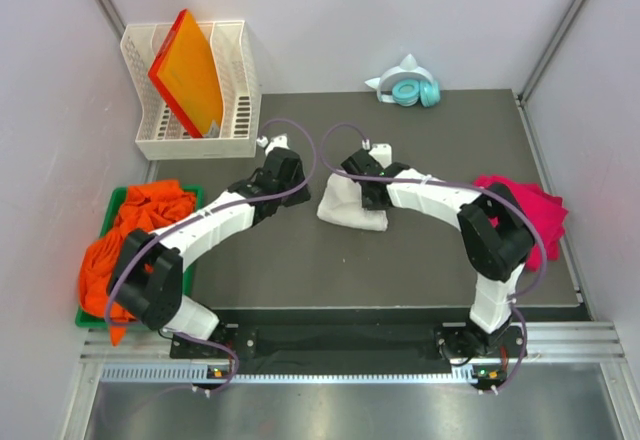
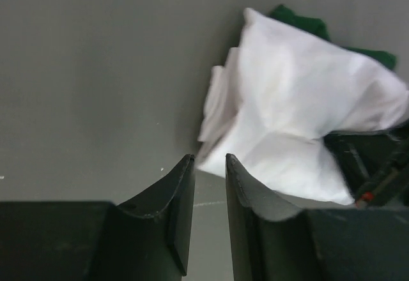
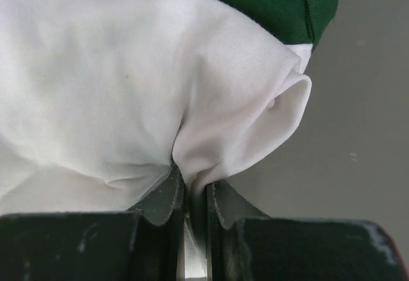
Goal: Fold and stack the t-shirts
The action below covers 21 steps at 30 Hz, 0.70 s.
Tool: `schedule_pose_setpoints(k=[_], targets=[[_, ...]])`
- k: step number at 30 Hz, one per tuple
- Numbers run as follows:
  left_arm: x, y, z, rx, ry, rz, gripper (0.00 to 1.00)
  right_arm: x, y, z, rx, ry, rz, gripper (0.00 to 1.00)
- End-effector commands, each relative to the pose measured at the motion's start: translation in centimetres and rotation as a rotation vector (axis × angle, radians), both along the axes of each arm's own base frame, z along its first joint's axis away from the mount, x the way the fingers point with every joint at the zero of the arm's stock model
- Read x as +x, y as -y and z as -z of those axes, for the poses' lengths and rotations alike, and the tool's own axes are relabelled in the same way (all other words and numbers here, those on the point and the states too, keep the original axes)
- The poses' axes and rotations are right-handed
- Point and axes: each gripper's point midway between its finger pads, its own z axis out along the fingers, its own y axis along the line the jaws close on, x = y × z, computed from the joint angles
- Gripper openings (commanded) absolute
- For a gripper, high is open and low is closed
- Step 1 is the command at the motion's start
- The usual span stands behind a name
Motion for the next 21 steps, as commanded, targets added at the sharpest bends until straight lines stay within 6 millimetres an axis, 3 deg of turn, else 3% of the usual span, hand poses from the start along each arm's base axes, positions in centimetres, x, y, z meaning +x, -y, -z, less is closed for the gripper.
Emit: schedule_pose_setpoints(k=[1,8,15,21], targets=[[-1.1,-0.7,-0.5,-0.014,0.011,-0.013,0.31,-0.3,5.3,-4.8,-0.196,0.081,0.047,0.00],[-1.9,-0.9,0.8,-0.002,-0.028,0.003,0.29,-0.5,9.9,-10.6,-0.303,0.202,0.148,0.00],[-2.7,-0.5,2.4,-0.002,-0.074,0.036,0.29,-1.5,13.9,-14.0,-0.360,0.245,0.235,0.00],[-3.1,0.3,3.2,-0.014,-0.097,0.068,0.28,-2.6,18.6,-16.6,-0.427,0.269,0.335,0.00]])
